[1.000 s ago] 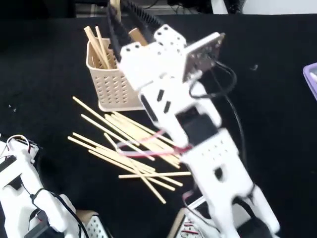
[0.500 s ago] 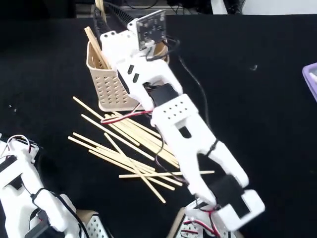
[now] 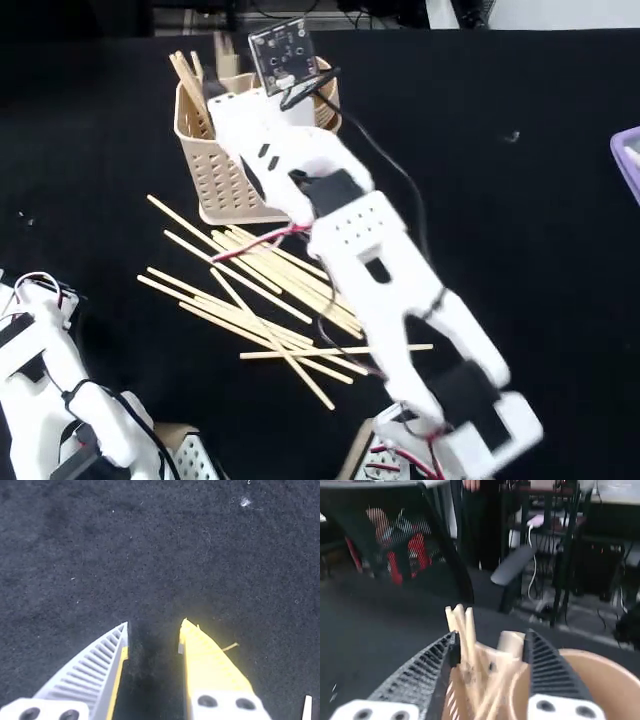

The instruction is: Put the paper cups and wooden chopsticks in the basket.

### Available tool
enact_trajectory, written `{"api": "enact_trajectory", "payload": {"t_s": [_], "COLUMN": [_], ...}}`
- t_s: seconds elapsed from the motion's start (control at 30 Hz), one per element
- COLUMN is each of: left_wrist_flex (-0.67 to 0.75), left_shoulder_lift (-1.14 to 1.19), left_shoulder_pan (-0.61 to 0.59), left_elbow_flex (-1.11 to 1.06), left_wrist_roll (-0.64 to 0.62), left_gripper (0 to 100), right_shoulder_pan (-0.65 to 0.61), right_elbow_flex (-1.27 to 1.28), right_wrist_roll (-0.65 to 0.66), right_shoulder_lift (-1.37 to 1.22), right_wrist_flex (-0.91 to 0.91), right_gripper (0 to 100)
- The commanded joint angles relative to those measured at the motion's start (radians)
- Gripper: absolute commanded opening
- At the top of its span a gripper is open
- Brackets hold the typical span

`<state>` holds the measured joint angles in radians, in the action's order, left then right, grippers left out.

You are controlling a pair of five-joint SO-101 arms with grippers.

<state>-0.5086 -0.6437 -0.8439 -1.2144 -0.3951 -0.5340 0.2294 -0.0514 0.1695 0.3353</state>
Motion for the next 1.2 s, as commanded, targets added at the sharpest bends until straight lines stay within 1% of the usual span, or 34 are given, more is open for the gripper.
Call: {"api": "enact_trajectory", "payload": {"t_s": [0.0, 0.13, 0.23, 0.3, 0.33, 0.4, 0.47, 0.57, 0.63, 0.67, 0.73, 0.9, 1.03, 1.17], "left_wrist_flex": [0.011, 0.009, 0.009, 0.011, 0.011, 0.011, 0.011, 0.009, 0.009, 0.009, 0.009, 0.009, 0.009, 0.012], "left_shoulder_lift": [-0.025, -0.025, -0.025, -0.025, -0.025, -0.025, -0.025, -0.025, -0.025, -0.025, -0.025, -0.025, -0.025, -0.025], "left_shoulder_pan": [0.012, 0.012, 0.012, 0.012, 0.012, 0.012, 0.012, 0.012, 0.012, 0.012, 0.012, 0.01, 0.01, 0.012], "left_elbow_flex": [0.015, 0.015, 0.015, 0.015, 0.015, 0.015, 0.015, 0.015, 0.015, 0.015, 0.015, 0.015, 0.015, 0.015], "left_wrist_roll": [0.012, 0.012, 0.012, 0.012, 0.012, 0.012, 0.012, 0.012, 0.012, 0.012, 0.012, 0.012, 0.012, 0.012], "left_gripper": [17, 17, 17, 17, 17, 17, 17, 17, 17, 17, 17, 17, 17, 17], "right_shoulder_pan": [0.006, -0.012, -0.078, -0.15, -0.181, -0.233, -0.276, -0.322, -0.359, -0.377, -0.408, -0.42, -0.42, -0.419], "right_elbow_flex": [-0.042, 0.007, 0.122, 0.248, 0.323, 0.487, 0.647, 0.849, 0.934, 0.952, 0.955, 0.951, 0.886, 0.816], "right_wrist_roll": [-0.006, -0.006, 0.0, 0.0, 0.0, 0.0, 0.0, 0.005, 0.057, 0.091, 0.135, 0.161, 0.244, 0.245], "right_shoulder_lift": [0.186, 0.352, 0.463, 0.516, 0.532, 0.541, 0.527, 0.489, 0.453, 0.435, 0.39, 0.297, 0.309, 0.374], "right_wrist_flex": [0.192, 0.44, 0.635, 0.71, 0.718, 0.678, 0.568, 0.341, 0.221, 0.192, 0.192, 0.219, 0.373, 0.528], "right_gripper": [23.0, 23.0, 23.0, 23.0, 23.2, 23.4, 23.4, 23.4, 23.4, 23.4, 23.4, 23.4, 24.9, 32.8]}}
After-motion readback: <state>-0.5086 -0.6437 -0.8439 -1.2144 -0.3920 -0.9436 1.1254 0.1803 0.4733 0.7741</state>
